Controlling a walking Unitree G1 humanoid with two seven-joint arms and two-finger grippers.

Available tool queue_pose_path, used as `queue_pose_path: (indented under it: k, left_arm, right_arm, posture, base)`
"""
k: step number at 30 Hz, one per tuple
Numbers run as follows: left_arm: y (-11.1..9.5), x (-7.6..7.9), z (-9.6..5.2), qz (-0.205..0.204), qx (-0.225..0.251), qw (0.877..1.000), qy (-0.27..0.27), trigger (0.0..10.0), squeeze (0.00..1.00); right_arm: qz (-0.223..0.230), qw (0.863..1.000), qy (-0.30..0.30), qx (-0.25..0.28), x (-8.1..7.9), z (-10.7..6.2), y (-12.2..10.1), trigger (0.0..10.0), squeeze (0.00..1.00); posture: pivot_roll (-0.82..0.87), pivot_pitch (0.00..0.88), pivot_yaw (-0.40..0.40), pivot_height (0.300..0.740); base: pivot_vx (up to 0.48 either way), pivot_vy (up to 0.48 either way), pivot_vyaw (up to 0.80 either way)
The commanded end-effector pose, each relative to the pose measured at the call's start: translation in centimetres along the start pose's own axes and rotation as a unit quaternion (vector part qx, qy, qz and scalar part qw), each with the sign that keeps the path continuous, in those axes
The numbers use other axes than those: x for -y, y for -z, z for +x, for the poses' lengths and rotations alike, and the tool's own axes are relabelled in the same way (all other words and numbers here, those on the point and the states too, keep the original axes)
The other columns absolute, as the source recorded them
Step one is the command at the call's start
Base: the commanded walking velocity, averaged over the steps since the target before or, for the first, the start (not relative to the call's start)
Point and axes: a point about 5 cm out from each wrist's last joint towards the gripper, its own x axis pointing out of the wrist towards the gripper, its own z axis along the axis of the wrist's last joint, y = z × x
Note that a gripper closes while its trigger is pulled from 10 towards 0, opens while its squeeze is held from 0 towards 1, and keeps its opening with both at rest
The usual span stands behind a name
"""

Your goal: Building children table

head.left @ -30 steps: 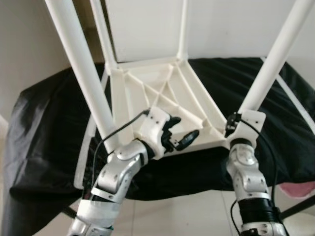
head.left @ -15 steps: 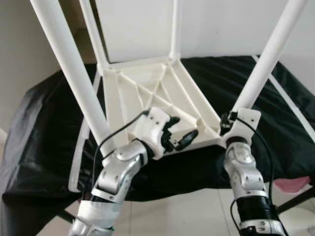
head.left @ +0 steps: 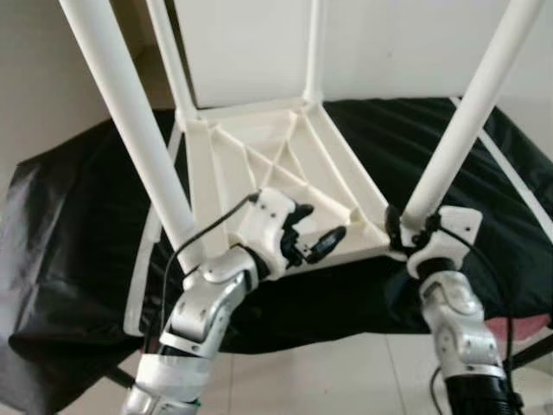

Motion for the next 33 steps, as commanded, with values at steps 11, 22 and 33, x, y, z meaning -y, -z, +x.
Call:
queue_pose_path:
  k: [11, 22, 33]
  left_arm:
    - [-0.7, 0.7, -0.2, -0.004, 0.015, 1.000, 0.002, 10.0, 0.00]
    - [0.0, 0.2, -0.1, 0.021, -0.015, 0.999, -0.021, 10.0, 0.00]
    - [-0.4, 1.6, -0.5, 0.022, -0.002, 0.999, 0.041, 10.0, 0.00]
  right_arm:
    - [-0.044, 0.992, -0.120, 0.002, 1.6, 0.3, -1.1, 10.0, 0.00]
    - [-0.098, 0.966, -0.237, -0.036, 1.3, 1.7, -1.0, 10.0, 0.00]
    - [-0.128, 0.954, -0.261, -0.072, 1.7, 2.8, 0.0, 0.0, 0.00]
  posture:
    - [-0.09, 0.064, 0.032, 0.740]
    - [-0.08, 0.071, 0.027, 0.740]
    - [-0.06, 0.067, 0.008, 0.740]
  base:
    - [0.000, 0.000, 0.00]
    - [0.000, 0.000, 0.00]
    - [0.000, 0.000, 0.00]
